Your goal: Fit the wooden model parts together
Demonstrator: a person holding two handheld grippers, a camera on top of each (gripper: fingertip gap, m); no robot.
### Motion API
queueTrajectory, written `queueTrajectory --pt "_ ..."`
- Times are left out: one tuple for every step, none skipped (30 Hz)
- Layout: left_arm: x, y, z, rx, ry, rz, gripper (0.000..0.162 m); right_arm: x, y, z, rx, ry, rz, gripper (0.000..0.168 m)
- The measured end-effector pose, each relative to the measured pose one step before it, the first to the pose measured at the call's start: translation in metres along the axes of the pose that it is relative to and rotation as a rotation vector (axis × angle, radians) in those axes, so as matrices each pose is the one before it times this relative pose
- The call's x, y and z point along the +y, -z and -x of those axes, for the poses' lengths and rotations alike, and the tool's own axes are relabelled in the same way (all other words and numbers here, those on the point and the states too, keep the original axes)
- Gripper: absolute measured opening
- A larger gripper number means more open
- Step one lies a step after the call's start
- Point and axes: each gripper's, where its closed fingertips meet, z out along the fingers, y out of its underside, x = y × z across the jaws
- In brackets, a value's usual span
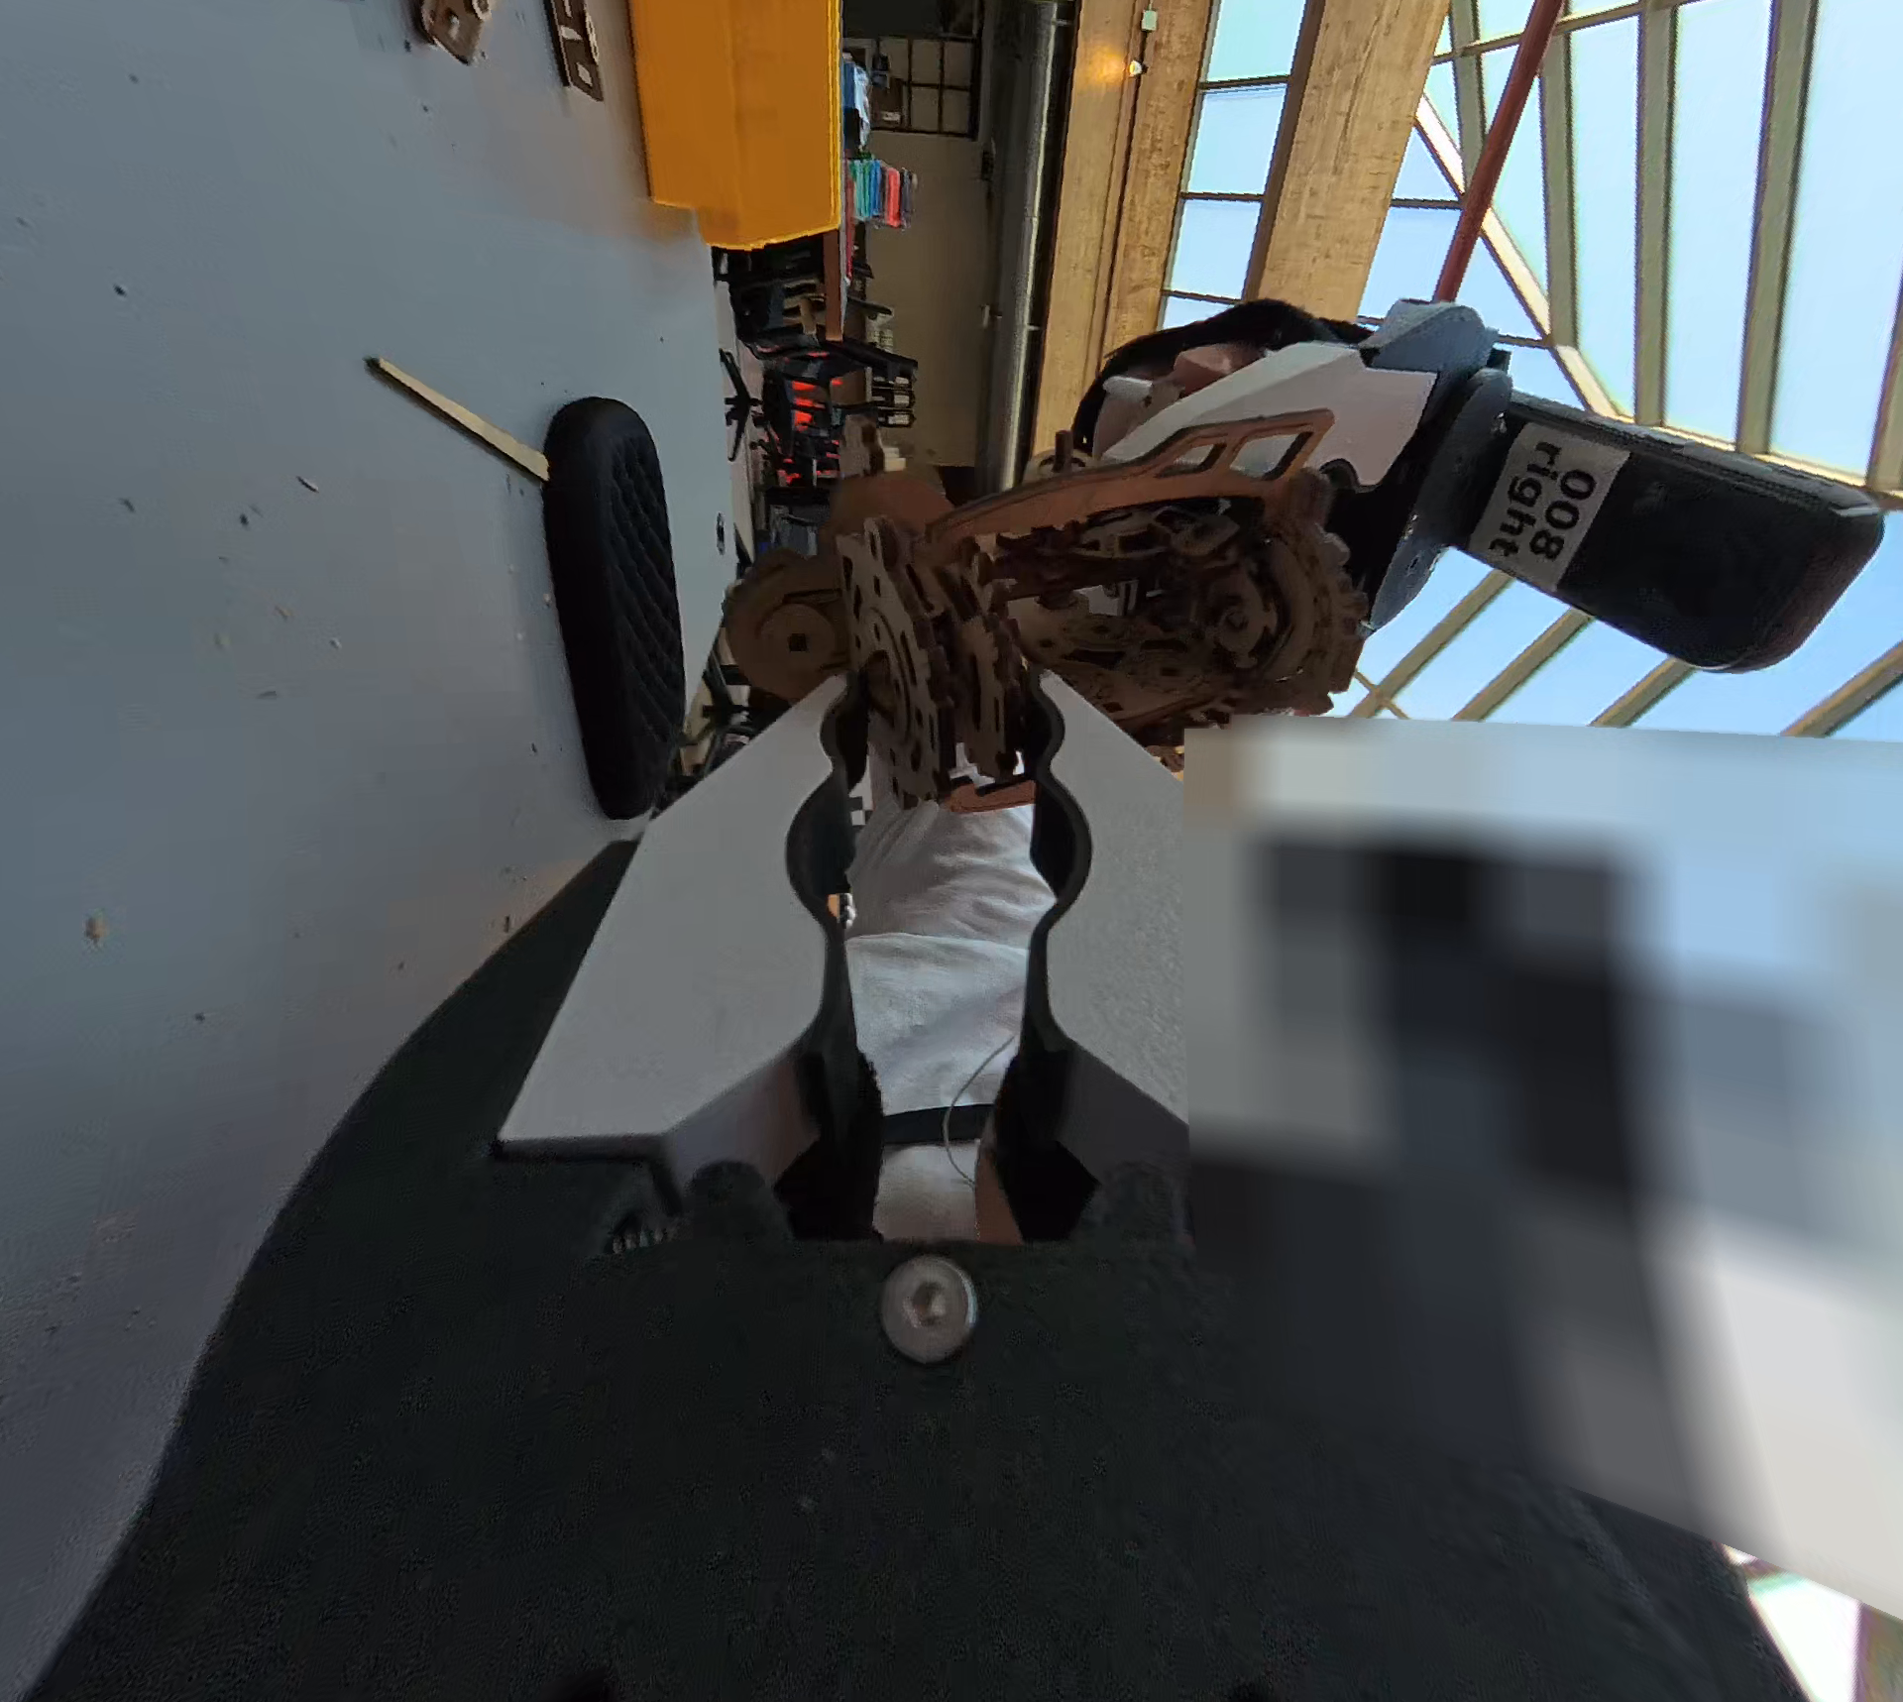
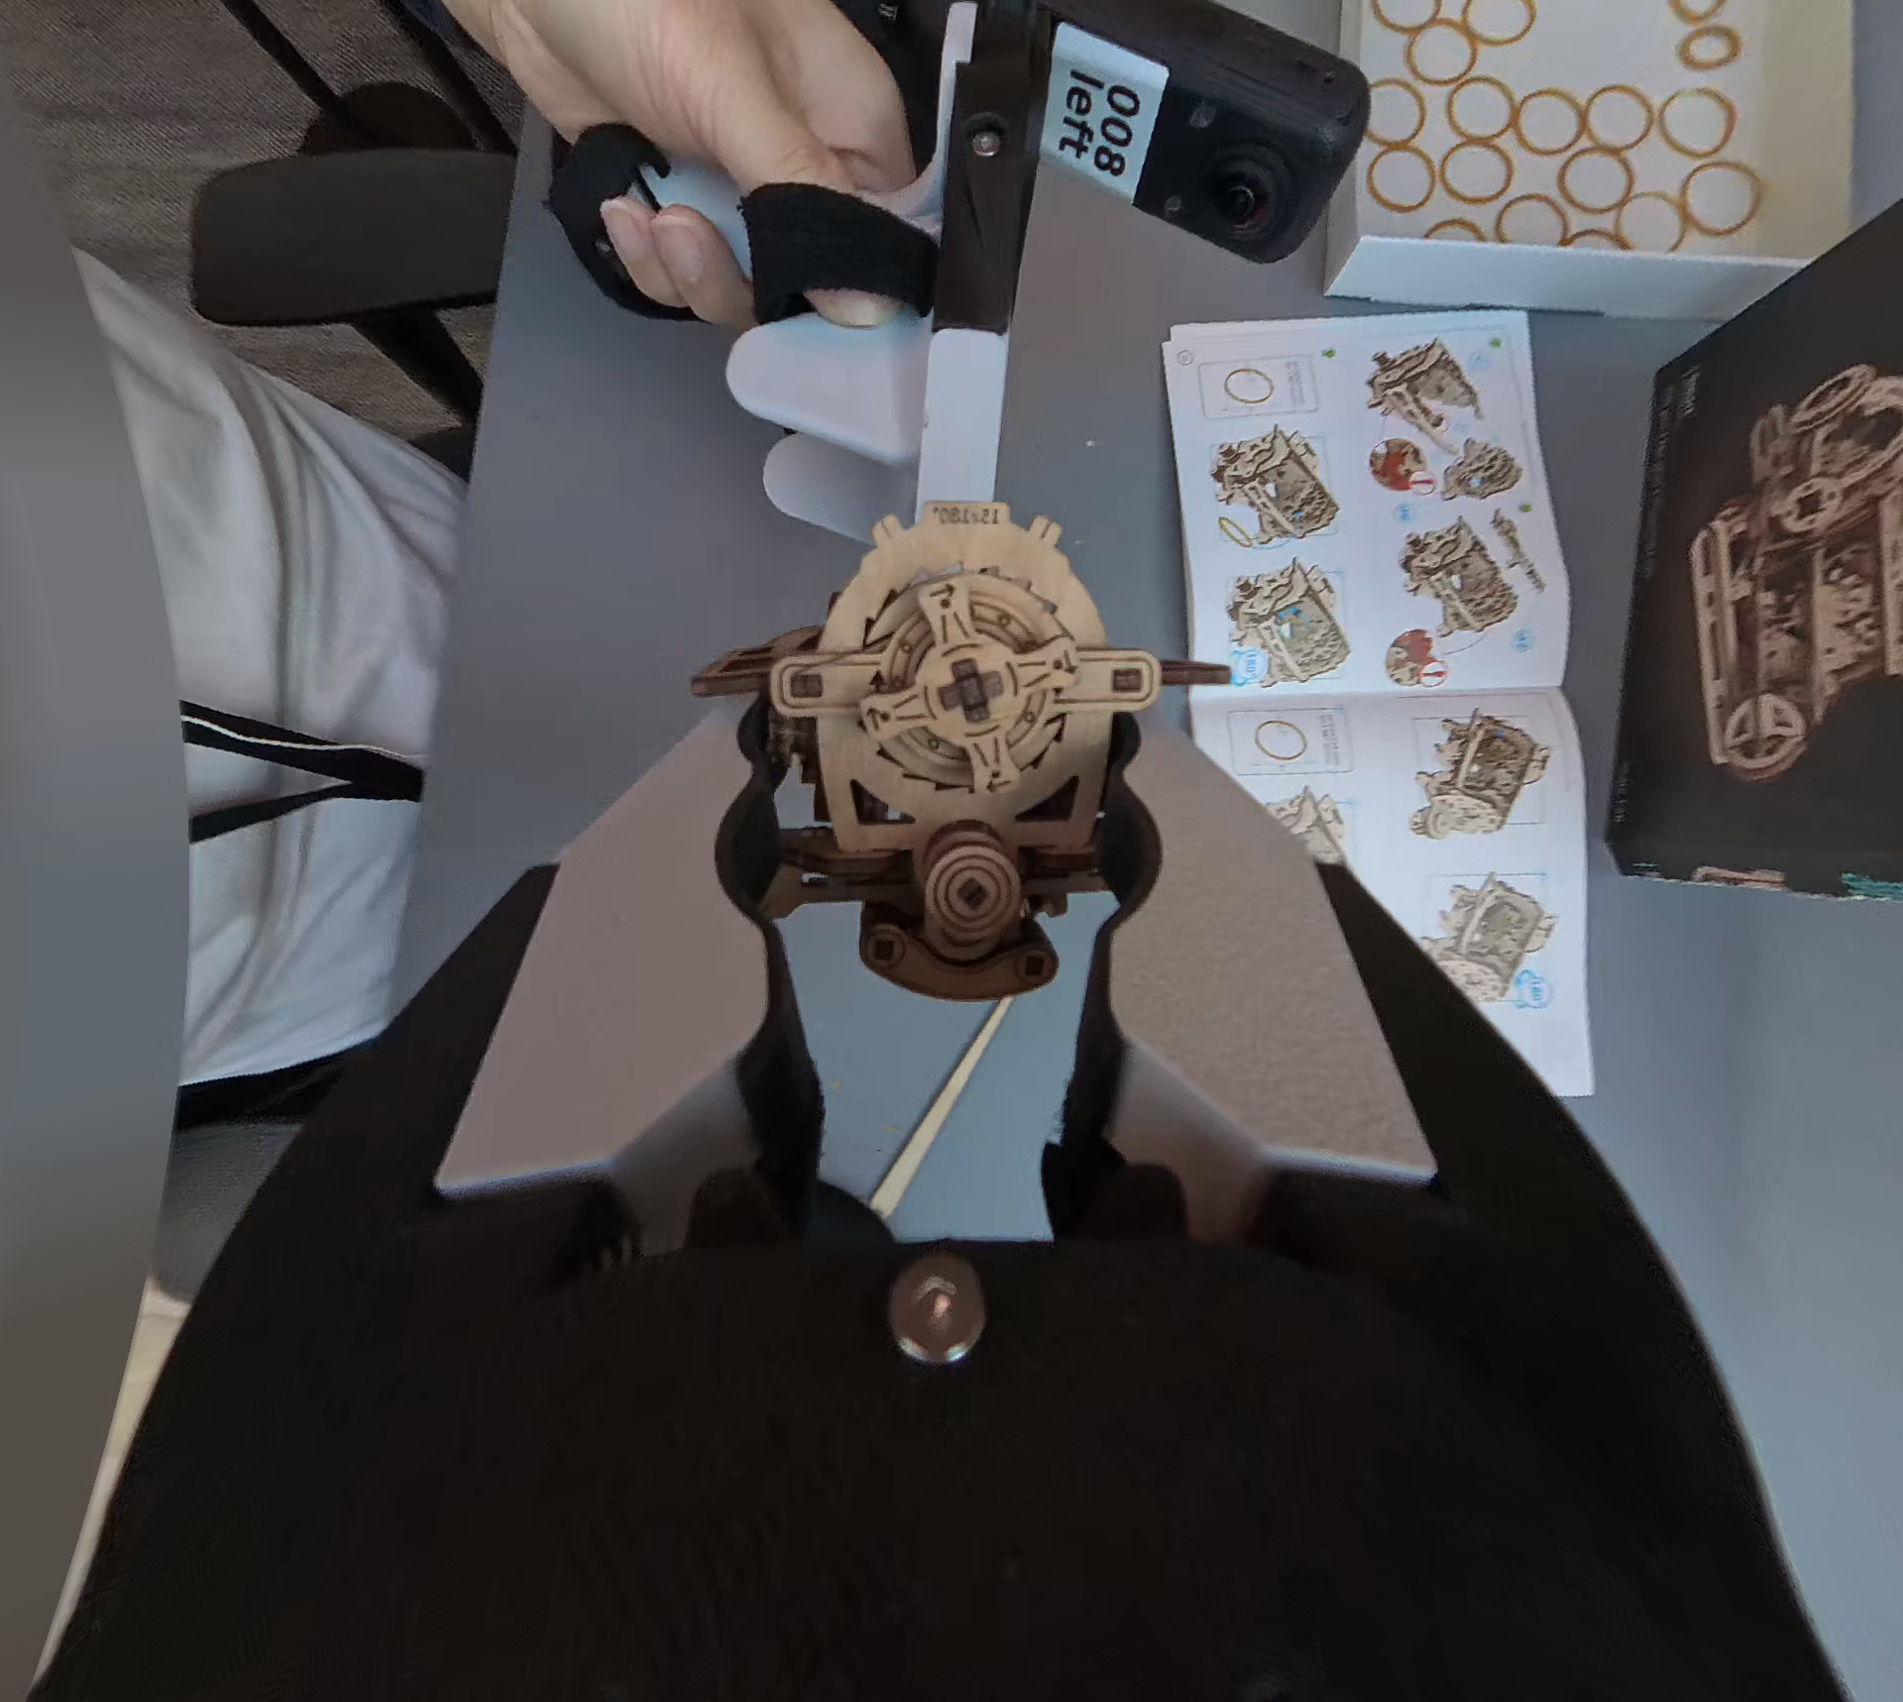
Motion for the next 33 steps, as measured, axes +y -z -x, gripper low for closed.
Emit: queueTrajectory --pt "-0.00071 0.00096 0.00287 -0.0325 -0.0399 -0.014 0.028 0.00203 -0.00233 0.0017 0.0385 0.0641 -0.0101 0.059" --pt "0.0002 0.00085 0.00277 -0.0316 -0.045 -0.0102 0.028 0.00153 -0.00189 0.00142 0.0408 0.0601 -0.0201 0.059" --pt "0.00047 0.0008 0.00237 -0.029 -0.0448 -0.0089 0.028 0.00044 -0.00176 0.00037 0.0396 0.0329 -0.0318 0.059" --pt "0.00028 0.00079 0.00193 -0.024 -0.0422 -0.0112 0.027 0.00034 -0.00134 0.0014 0.0317 0.0248 -0.0325 0.059" --pt "0.0008 0.00062 0.00167 -0.0212 -0.0428 -0.0113 0.027 -0.00046 -0.00104 0.00228 0.029 0.0321 -0.0431 0.059" --pt "0.00097 0.00046 0.00178 -0.02 -0.0392 -0.0124 0.027 0.00011 -0.00068 0.00068 0.0399 0.0273 -0.0387 0.059" --pt "0.00073 0.00049 0.00152 -0.017 -0.0342 -0.0145 0.027 0.00025 -0.00057 0.00204 0.0324 0.0215 -0.0354 0.059" --pt "0.00127 0.00021 0.00181 -0.0163 -0.0345 -0.0109 0.027 0.00075 -0.00051 0.00242 0.0301 0.0284 -0.0317 0.059" --pt "0.00176 -0.00012 0.00218 -0.0163 -0.033 -0.0074 0.027 0.00113 -0.00044 0.00253 0.0267 0.0328 -0.028 0.059" --pt "0.00166 -0.00014 0.00221 -0.0139 -0.0286 -0.0071 0.027 0.00136 -0.00044 0.00192 0.0265 0.0231 -0.022 0.059" --pt "0.0013 0.00005 0.00172 -0.0072 -0.0197 -0.0081 0.027 0.00039 -0.00057 0.00182 0.0231 0.0112 -0.0226 0.06" --pt "0.00135 0.00014 0.00194 -0.0043 -0.011 -0.0056 0.027 0.00069 -0.00095 0.00224 0.0144 0.0062 -0.0138 0.06" --pt "0.00111 0.00026 0.00197 -0.0017 -0.0088 -0.0071 0.027 0.00139 -0.00095 0.0018 0.0106 0.0041 -0.002 0.06" --pt "0.0009 0.00036 0.0018 0.0006 -0.007 -0.0098 0.027 0.00055 -0.00127 0.00181 0.0073 0.0071 -0.003 0.06" --pt "0.00038 0.00059 0.00169 0.0012 -0.0051 -0.0141 0.027 0.00083 -0.00125 0.00064 0.0103 0.0005 0.0015 0.06" --pt "-0.00025 0.00085 0.00182 0.0002 -0.0042 -0.018 0.027 0.00107 -0.00144 0.00039 0.0075 -0.006 0.0047 0.06" --pt "-0.00057 0.00089 0.00166 0.0003 -0.005 -0.0201 0.027 0.00125 -0.00142 0.00004 0.0078 -0.0031 0.0085 0.06" --pt "-0.00027 0.0007 0.00147 -0.0005 -0.0086 -0.0168 0.027 0.00088 -0.0014 0.00083 0.0042 0.0056 0.008 0.06" --pt "0.00066 0.00026 0.0016 -0.0032 -0.0121 -0.0074 0.027 0.00096 -0.00164 0.00163 -0.003 0.0054 0.0106 0.06" --pt "0.00038 -0.00003 0.00177 -0.0059 -0.0142 -0.0073 0.027 0.00109 -0.00167 0.00162 -0.0046 0.0028 0.014 0.06" --pt "0.00069 -0.00046 0.00121 -0.0037 -0.013 -0.005 0.027 -0.00039 -0.00174 0.00145 -0.002 0.0086 0.0034 0.06" --pt "0.00021 -0.00048 0.00055 0.0002 -0.0102 -0.0055 0.027 -0.00024 -0.00171 0.00089 0.0004 0.0159 0.0014 0.06" --pt "-0.0007 0.00006 0.00174 -0.0084 -0.011 -0.0086 0.027 0.00187 -0.00194 -0.0001 0.0019 0.0126 0.0142 0.06" --pt "-0.00135 0.00032 0.00174 -0.0086 -0.0152 -0.0084 0.027 0.00179 -0.00159 -0.00008 0.0002 0.0065 0.0153 0.06" --pt "-0.00144 0.0007 0.00102 -0.0054 -0.0134 -0.0069 0.027 0.0011 -0.00113 0.00018 -0.0009 0.0111 0.0112 0.06" --pt "-0.00122 0.0008 0.0005 -0.0036 -0.0099 -0.0058 0.027 0.00096 -0.00065 0.00034 -0.0003 0.017 0.0102 0.06" --pt "-0.00063 0.00056 0.00017 -0.0041 -0.0128 -0.0028 0.027 0.00059 -0.0002 -0.00131 0.0111 0.0213 0.0085 0.059" --pt "-0.00021 0.00058 0.00024 -0.0059 -0.0171 0.0001 0.027 -0.00014 -0.00016 -0.00096 0.0091 0.0202 0.0036 0.059" --pt "-0.00057 0.00075 0.00034 -0.0064 -0.0159 -0.0012 0.027 0.00032 -0.00047 0.00011 0.0008 0.0161 0.0065 0.059" --pt "-0.00046 0.00077 0.00086 -0.0081 -0.0134 0.001 0.027 0.00147 -0.00096 0.00007 -0.0015 0.0094 0.0147 0.059" --pt "-0.00055 0.00072 0.00093 -0.0064 -0.011 0.0002 0.027 0.00075 -0.00099 -0.00009 -0.0021 0.0074 0.0077 0.059" --pt "-0.00074 0.00063 0.00078 -0.0038 -0.0093 -0.0016 0.027 0.00089 -0.0008 -0.00043 -0.0006 0.0066 0.0072 0.059" --pt "-0.00045 0.00024 0.00043 -0.0003 -0.0053 0.0007 0.027 0.00053 -0.0004 -0.00048 -0.001 0.0061 0.0071 0.059"
